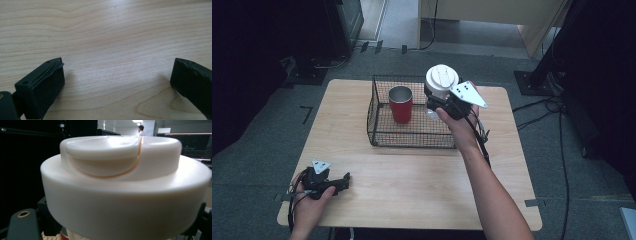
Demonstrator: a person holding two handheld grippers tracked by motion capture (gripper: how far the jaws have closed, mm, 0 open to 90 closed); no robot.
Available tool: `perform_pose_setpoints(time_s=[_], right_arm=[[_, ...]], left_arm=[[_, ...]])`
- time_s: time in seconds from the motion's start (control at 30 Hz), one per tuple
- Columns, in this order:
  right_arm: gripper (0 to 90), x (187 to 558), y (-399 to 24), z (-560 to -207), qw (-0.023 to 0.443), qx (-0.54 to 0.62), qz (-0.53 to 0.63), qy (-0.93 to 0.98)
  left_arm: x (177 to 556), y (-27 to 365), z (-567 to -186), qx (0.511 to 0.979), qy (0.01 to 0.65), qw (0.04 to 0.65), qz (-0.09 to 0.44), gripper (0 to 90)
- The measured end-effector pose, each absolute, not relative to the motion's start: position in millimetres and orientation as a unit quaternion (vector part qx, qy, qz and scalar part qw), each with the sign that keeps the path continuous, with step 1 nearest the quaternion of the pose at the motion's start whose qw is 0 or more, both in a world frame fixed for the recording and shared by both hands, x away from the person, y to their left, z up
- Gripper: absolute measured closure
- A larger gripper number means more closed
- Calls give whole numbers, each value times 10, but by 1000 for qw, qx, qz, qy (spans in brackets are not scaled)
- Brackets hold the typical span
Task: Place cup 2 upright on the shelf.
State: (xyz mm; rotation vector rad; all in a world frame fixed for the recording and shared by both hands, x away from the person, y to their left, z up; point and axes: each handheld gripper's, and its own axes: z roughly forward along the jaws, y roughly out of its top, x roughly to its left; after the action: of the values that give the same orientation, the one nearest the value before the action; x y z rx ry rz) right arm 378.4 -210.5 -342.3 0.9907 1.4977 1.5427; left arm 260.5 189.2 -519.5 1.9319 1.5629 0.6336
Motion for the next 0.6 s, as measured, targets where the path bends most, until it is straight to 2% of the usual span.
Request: perform_pose_setpoints(time_s=[0.6], right_arm=[[156, 4238, -2057, -3763, 369, 416, 593, 582]], left_arm=[[2604, 1892, -5194, 723, 584, 284, 236, 0]])
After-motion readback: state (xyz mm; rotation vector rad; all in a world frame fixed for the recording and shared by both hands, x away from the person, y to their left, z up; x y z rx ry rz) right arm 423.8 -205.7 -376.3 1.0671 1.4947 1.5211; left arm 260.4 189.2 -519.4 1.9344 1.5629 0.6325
